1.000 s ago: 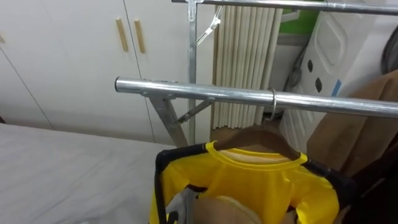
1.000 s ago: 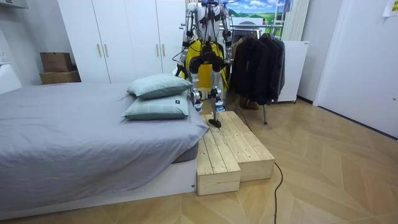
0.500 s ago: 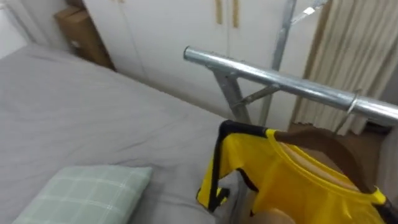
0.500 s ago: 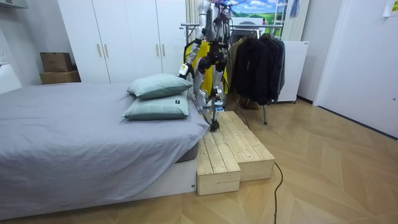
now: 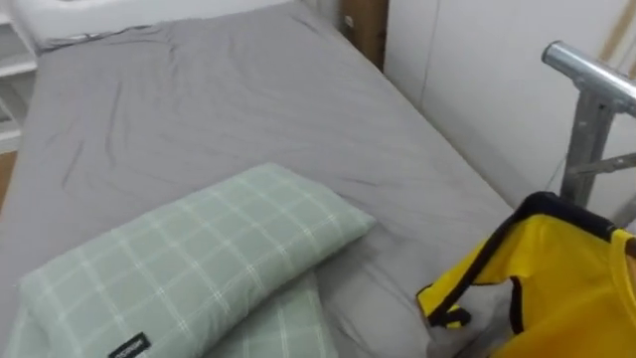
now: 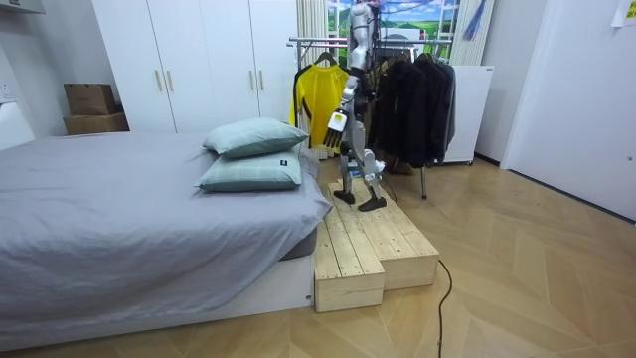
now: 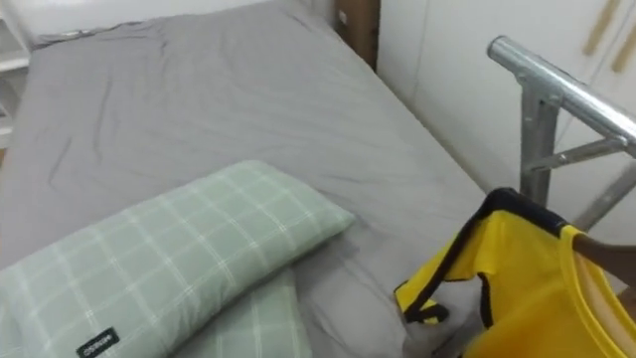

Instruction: Hang clothes

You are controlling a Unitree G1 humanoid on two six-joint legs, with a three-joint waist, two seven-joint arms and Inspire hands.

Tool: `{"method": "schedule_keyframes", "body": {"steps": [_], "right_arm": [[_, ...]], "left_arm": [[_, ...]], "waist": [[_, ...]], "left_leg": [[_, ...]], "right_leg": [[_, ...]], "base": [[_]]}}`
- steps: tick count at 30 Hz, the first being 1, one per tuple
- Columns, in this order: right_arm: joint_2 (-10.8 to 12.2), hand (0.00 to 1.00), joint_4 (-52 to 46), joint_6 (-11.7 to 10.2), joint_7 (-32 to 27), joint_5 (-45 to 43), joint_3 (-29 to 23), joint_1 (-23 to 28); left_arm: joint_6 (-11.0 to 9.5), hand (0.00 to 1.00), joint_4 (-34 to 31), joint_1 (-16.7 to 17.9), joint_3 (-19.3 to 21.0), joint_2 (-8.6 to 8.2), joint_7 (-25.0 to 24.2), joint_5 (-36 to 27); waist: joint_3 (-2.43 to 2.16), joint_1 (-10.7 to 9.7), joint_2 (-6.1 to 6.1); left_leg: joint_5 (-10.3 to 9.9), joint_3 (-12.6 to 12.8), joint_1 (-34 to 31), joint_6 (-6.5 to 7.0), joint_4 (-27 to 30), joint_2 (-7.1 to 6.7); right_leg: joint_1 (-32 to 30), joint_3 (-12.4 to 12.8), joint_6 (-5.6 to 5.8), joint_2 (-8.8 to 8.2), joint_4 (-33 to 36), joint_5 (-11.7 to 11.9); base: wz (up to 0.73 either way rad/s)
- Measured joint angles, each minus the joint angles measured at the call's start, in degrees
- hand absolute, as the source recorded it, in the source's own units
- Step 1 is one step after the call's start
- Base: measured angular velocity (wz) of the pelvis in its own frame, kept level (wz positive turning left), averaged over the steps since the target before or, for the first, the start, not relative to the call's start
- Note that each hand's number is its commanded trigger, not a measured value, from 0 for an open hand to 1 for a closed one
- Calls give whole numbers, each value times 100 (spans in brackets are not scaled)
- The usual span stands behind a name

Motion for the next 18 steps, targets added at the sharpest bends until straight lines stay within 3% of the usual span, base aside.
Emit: {"method": "schedule_keyframes", "body": {"steps": [1,2,3,5,6,8,10,13,15,18], "right_arm": [[1,0,4,-2,-2,70,-21,89],[5,0,8,-2,-10,175,-66,150],[7,0,7,-3,-16,194,-86,173],[6,0,8,-1,-80,234,-113,245],[6,0,8,0,-93,235,-112,264],[44,0,14,16,-187,238,-165,310],[70,0,14,91,-227,228,-308,277],[110,0,0,124,-307,144,-341,252],[110,0,-24,127,-341,40,-338,251],[110,0,-22,131,-324,-58,-338,247]], "left_arm": [[3,0,12,66,3,-1,-5,-148],[7,0,80,84,12,2,-5,-259],[8,0,109,84,32,3,-3,-291],[40,0,162,138,138,14,23,-373],[42,0,163,154,167,16,33,-380],[42,0,161,168,304,28,73,-367],[45,0,163,214,421,12,147,-385],[47,0,151,285,583,16,243,-388],[48,0,149,327,633,33,276,-386],[65,0,157,383,643,82,295,-507]], "waist": [[-25,-48,14],[-21,-69,9],[-15,-70,0],[7,-80,-39],[10,-84,-49],[18,-122,-76],[19,-77,-86],[17,-9,-94],[21,4,-99],[24,76,-107]], "left_leg": [[58,-164,26,40,4,-10],[113,-349,36,100,10,-25],[140,-446,34,138,13,-46],[219,-806,22,276,-12,-152],[234,-898,21,307,-29,-183],[284,-1339,-17,415,-50,-283],[328,-1517,-7,475,-87,-364],[345,-1733,-19,516,-88,-415],[339,-1817,-33,534,-87,-428],[353,-1886,-42,559,-100,-452]], "right_leg": [[51,402,34,27,-15,134],[106,807,87,63,-44,258],[126,972,106,65,-52,297],[232,1563,228,68,-109,380],[252,1710,264,65,-118,391],[367,2315,450,88,-192,403],[424,2474,528,85,-250,384],[547,2347,585,58,-396,420],[563,2393,613,56,-423,430],[528,2730,653,86,-411,424]], "base": [[73],[76],[77],[80],[84],[93],[56],[30],[28],[12]]}}
